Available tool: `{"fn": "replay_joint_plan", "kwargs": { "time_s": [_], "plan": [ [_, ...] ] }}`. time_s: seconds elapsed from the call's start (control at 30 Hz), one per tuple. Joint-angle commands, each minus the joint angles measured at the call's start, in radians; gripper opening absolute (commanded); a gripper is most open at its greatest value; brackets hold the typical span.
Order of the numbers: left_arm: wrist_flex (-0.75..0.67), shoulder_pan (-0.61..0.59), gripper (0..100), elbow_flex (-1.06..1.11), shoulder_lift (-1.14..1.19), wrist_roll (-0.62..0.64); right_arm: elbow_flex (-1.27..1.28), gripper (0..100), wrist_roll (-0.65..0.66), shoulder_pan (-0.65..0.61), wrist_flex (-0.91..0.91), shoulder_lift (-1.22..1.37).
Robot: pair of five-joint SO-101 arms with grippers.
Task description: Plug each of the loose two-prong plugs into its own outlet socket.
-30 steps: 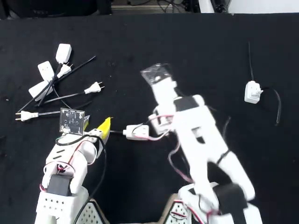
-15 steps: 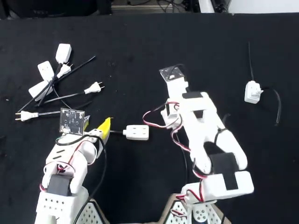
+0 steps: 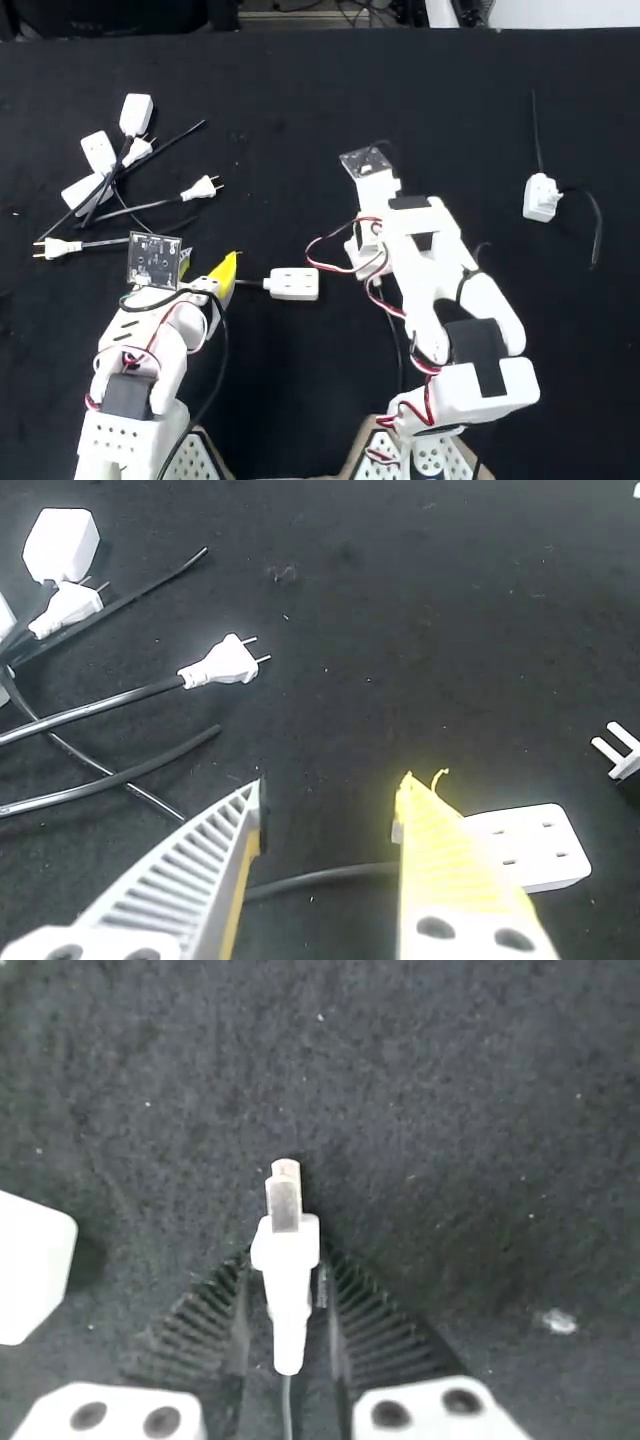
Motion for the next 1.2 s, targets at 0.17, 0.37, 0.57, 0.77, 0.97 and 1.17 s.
{"fn": "replay_joint_plan", "kwargs": {
  "time_s": [0.17, 0.37, 0.57, 0.77, 0.97, 1.17],
  "plan": [
    [-0.006, -0.012, 22, -0.062, -0.012, -0.009, 0.059, 1.0, 0.064, -0.16, 0.155, -0.343],
    [-0.071, -0.013, 22, -0.036, -0.012, -0.002, 0.321, 1.0, 0.055, -0.397, 0.0, -0.634],
    [-0.098, -0.002, 22, -0.035, -0.012, 0.0, 0.489, 1.0, -0.031, -0.555, -0.146, -0.788],
    [-0.11, -0.001, 22, -0.018, -0.012, 0.0, 0.51, 1.1, -0.107, -0.666, -0.227, -0.819],
    [-0.106, 0.033, 22, -0.022, -0.012, 0.0, 0.516, 1.1, -0.101, -0.68, -0.273, -0.819],
    [-0.107, 0.113, 22, 0.007, -0.012, -0.011, 0.501, 1.1, -0.106, -0.677, -0.281, -0.825]
  ]
}}
